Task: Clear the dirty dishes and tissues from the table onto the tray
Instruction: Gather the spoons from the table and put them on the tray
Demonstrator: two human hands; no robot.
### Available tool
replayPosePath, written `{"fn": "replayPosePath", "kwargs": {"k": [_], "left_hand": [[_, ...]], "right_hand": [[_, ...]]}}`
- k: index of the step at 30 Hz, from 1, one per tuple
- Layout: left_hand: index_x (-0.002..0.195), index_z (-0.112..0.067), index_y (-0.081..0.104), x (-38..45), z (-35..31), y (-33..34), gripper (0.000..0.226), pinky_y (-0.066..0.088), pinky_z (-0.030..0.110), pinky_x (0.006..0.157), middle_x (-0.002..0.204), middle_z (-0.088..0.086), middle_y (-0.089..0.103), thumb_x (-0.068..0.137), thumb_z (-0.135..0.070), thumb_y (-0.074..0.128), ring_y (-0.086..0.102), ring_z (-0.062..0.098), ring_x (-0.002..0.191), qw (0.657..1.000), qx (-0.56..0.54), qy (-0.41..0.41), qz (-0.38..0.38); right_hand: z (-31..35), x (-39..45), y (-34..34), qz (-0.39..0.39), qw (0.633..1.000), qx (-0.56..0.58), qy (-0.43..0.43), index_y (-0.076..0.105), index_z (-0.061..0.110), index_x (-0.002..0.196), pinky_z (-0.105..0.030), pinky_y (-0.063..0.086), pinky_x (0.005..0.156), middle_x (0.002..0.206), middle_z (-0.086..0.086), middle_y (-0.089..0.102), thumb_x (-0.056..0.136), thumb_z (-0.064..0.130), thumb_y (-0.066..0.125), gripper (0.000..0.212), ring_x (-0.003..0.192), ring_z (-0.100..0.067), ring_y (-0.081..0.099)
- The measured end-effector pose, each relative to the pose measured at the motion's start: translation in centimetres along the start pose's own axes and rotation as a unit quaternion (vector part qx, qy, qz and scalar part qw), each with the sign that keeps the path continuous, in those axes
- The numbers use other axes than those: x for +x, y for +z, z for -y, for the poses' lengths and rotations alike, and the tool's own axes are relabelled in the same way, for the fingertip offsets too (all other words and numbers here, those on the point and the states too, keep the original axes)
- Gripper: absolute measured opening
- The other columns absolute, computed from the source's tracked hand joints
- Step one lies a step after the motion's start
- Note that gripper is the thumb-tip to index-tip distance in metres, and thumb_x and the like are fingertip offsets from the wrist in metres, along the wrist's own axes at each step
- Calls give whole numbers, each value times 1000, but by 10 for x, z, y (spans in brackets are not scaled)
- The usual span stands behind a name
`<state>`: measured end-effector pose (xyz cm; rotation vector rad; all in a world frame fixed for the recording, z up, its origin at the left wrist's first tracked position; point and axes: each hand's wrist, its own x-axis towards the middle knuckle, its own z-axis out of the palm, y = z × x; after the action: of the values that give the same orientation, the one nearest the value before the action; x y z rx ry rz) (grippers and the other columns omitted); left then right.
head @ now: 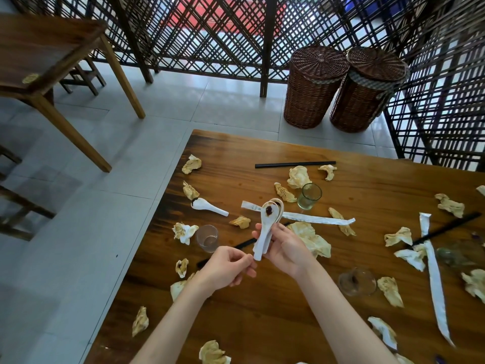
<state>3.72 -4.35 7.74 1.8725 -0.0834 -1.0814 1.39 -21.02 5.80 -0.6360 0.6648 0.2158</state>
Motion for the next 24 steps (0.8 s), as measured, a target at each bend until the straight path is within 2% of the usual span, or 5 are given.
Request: {"fn": "replayPosePath", "kwargs": {"k": [4,14,18,21,24], "left_hand": [[86,-19,71,0,1,-7,20,41,17,47,77,-4,72,92,-33,56,51,5,47,1000,3,-2,-18],[86,-15,70,18,-14,-67,20,39,16,39,72,1,71,91,-29,57,50,5,41,990,-24,26,-140],[86,-21,70,45,-14,-83,13,44,17,45,74,-5,70,90,-29,61,59,8,58,979,-7,18,-205],[94,-19,67,70,-10,-94,10,43,16,48,80,-3,70,89,-27,63,59,9,61,972,21,22,-234],[100,-20,67,90,-1,-106,14,45,15,59,82,-7,68,88,-28,65,61,6,75,959,97,30,-265]], "right_hand": [[0,1,-1,3,1000,12,2,56,11,115,-41,53,71,92,-12,71,98,16,44,22,87,-26,66],[8,11,-3,-25,999,1,23,61,12,111,-41,53,74,92,-11,62,95,13,48,20,80,-23,58],[9,24,-2,-15,999,-24,32,62,14,110,-40,52,72,92,-9,61,94,11,49,20,77,-22,58],[8,35,-2,-7,998,-43,41,60,16,111,-39,52,72,95,-9,59,95,8,46,22,76,-20,57],[7,45,-4,0,998,-47,46,56,13,114,-37,51,69,95,-10,55,97,5,43,23,69,-19,57]]}}
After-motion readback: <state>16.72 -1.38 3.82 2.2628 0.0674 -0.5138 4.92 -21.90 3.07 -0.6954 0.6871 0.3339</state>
